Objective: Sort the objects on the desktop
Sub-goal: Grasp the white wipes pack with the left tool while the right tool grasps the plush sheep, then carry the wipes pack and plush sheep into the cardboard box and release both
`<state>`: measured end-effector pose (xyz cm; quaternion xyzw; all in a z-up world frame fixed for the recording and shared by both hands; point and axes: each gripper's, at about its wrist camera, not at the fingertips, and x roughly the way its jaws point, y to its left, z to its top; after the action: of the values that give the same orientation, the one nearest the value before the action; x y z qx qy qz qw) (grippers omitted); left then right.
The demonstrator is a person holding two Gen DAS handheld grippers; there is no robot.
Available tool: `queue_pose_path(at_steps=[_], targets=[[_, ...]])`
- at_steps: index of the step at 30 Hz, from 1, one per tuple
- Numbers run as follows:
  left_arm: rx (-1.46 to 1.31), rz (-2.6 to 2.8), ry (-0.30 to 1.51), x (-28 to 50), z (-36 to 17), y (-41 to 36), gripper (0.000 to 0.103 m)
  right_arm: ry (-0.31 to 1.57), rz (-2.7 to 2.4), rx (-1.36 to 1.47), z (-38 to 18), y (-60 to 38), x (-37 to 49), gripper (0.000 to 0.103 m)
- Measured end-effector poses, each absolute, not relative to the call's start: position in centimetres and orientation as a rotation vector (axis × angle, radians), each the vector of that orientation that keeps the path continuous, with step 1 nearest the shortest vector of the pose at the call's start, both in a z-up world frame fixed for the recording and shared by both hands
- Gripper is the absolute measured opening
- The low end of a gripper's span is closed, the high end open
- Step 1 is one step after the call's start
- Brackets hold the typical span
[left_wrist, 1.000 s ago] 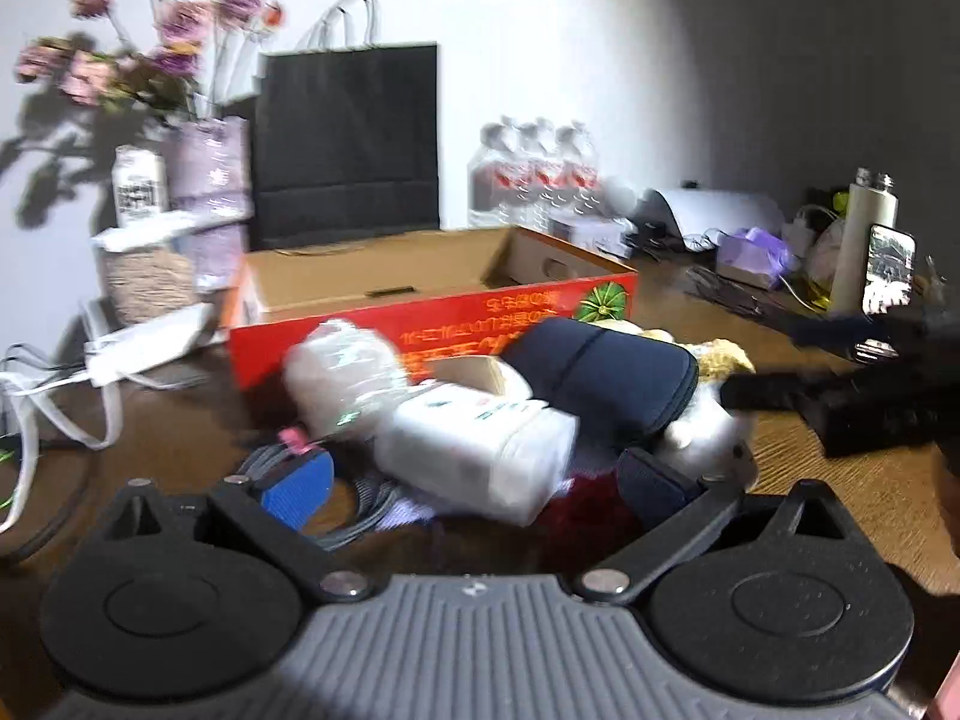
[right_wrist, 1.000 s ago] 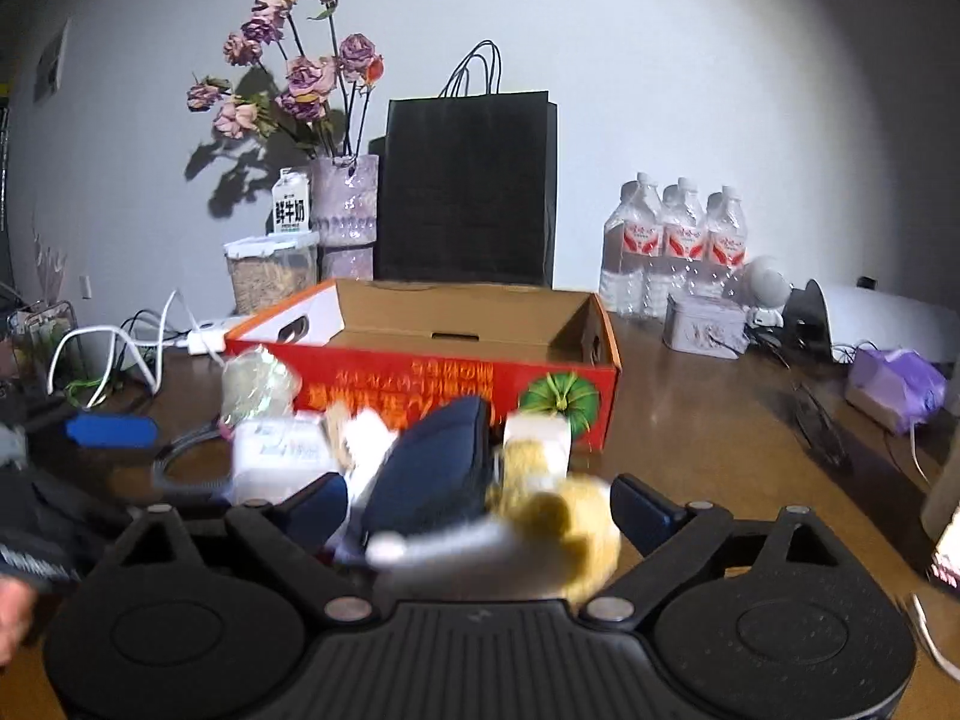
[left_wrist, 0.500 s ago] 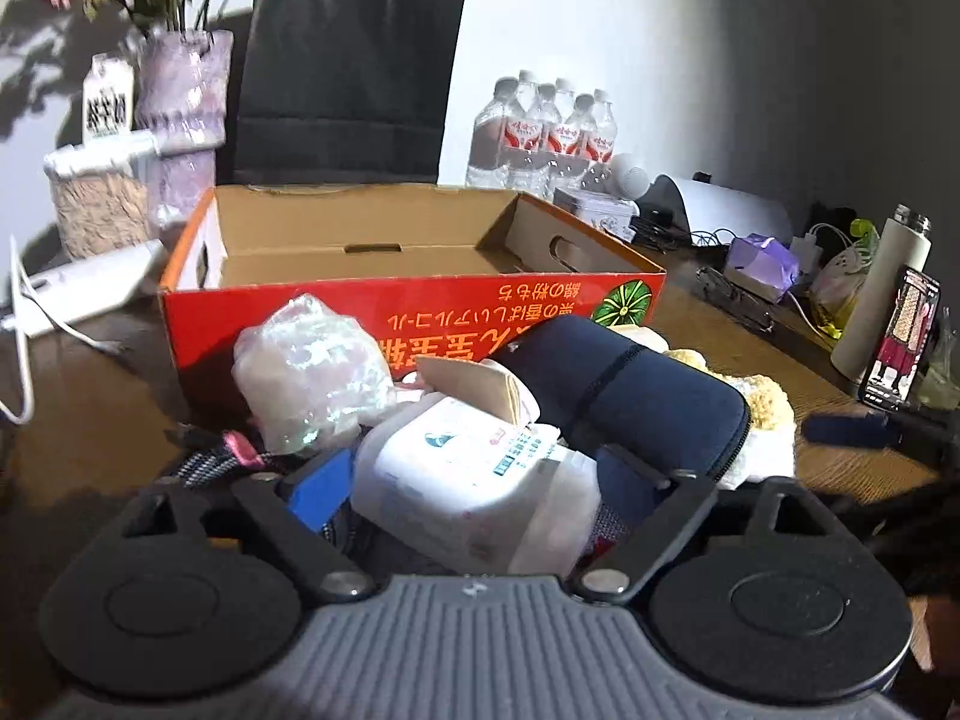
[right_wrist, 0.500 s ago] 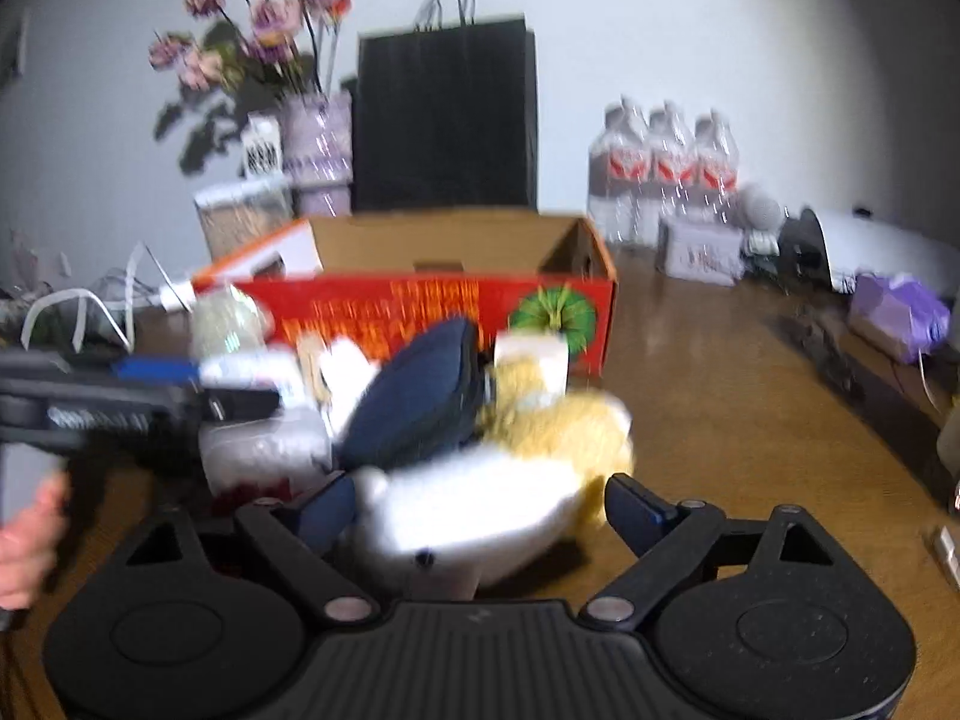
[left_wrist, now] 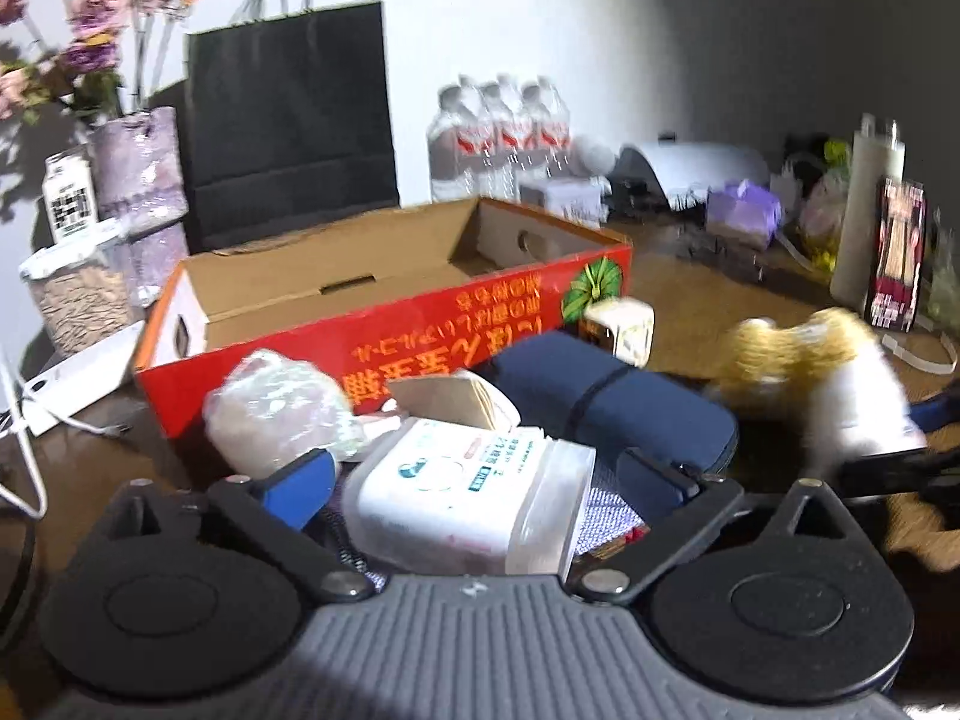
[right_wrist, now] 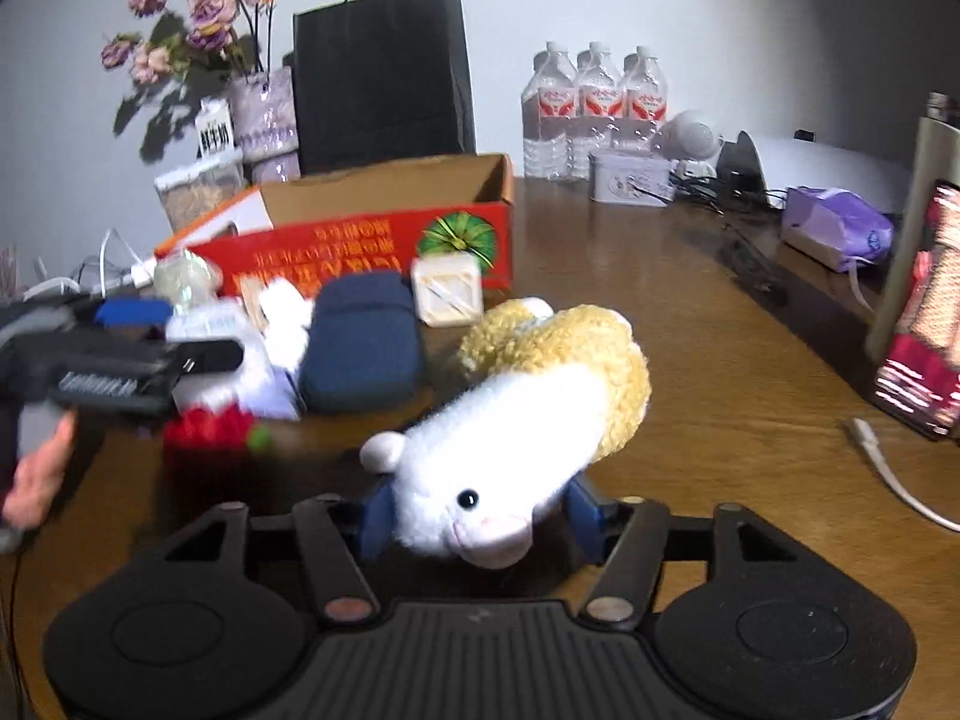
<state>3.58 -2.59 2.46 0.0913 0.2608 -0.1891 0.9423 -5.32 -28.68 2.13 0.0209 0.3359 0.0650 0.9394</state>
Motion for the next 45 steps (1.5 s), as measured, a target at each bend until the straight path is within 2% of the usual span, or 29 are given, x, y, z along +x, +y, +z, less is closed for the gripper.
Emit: queue_pose_path(at_steps=[1, 3, 5, 8, 11, 14, 15, 17, 18, 22, 29, 32, 34, 36, 39, 45], targets=[[0.207, -0.38, 0.543, 4.1, 2.2, -3.0, 0.103, 0.681, 0.113, 0.05, 2.2, -29.2, -5.7, 0.077], [0.222, -0.362, 0.562, 4.9, 1.6, -3.3, 0.103, 0.666, 0.094, 0.076, 2.3, -29.7, -6.1, 0.085], [0.208, -0.375, 0.588, 5.5, 1.2, -3.2, 0.103, 0.653, 0.101, 0.124, 2.2, -29.7, -5.8, 0.085], [0.198, -0.39, 0.613, 5.7, 1.0, -3.0, 0.095, 0.669, 0.085, 0.177, 1.5, -29.2, -4.1, 0.086], [0.217, -0.359, 0.575, 4.6, 1.5, -3.1, 0.089, 0.671, 0.033, 0.221, 0.9, -29.0, -2.8, 0.086], [0.217, -0.336, 0.528, 2.8, 2.8, -3.4, 0.087, 0.663, -0.006, 0.149, 0.8, -27.6, -2.4, 0.086], [0.211, -0.325, 0.498, 1.9, 3.5, -3.4, 0.086, 0.653, -0.005, 0.128, 0.8, -27.2, -2.3, 0.085], [0.188, -0.302, 0.453, 0.2, 4.9, -3.3, 0.086, 0.659, -0.032, 0.126, 0.5, -27.0, -2.1, 0.06], [0.174, -0.292, 0.43, -0.8, 5.6, -3.1, 0.086, 0.664, -0.039, 0.123, 0.4, -27.1, -2.0, 0.053], [0.156, -0.205, 0.382, -4.8, 6.8, -1.4, 0.086, 0.639, 0.002, 0.141, 1.3, -28.6, -3.8, 0.052], [0.12, -0.011, 0.523, -9.7, 3.0, 1.0, 0.085, 0.708, 0.244, -0.046, 2.0, -26.7, -9.1, 0.053], [0.176, 0.04, 0.508, -9.9, 1.6, -0.1, 0.085, 0.687, 0.244, -0.108, 1.7, -25.1, -9.8, 0.061], [0.21, 0.043, 0.496, -10.0, 1.2, -1.1, 0.085, 0.678, 0.202, -0.117, 1.8, -24.7, -9.8, 0.075], [0.241, 0.029, 0.531, -9.6, 0.8, -1.6, 0.092, 0.658, 0.211, -0.086, 2.2, -24.8, -9.9, 0.086], [0.191, -0.015, 0.562, -9.9, 0.9, -0.7, 0.1, 0.635, 0.236, -0.054, 2.7, -24.6, -10.0, 0.087], [0.015, -0.047, 0.651, -8.1, 1.3, 1.8, 0.1, 0.664, 0.151, 0.026, 1.8, -25.0, -7.7, 0.085]])
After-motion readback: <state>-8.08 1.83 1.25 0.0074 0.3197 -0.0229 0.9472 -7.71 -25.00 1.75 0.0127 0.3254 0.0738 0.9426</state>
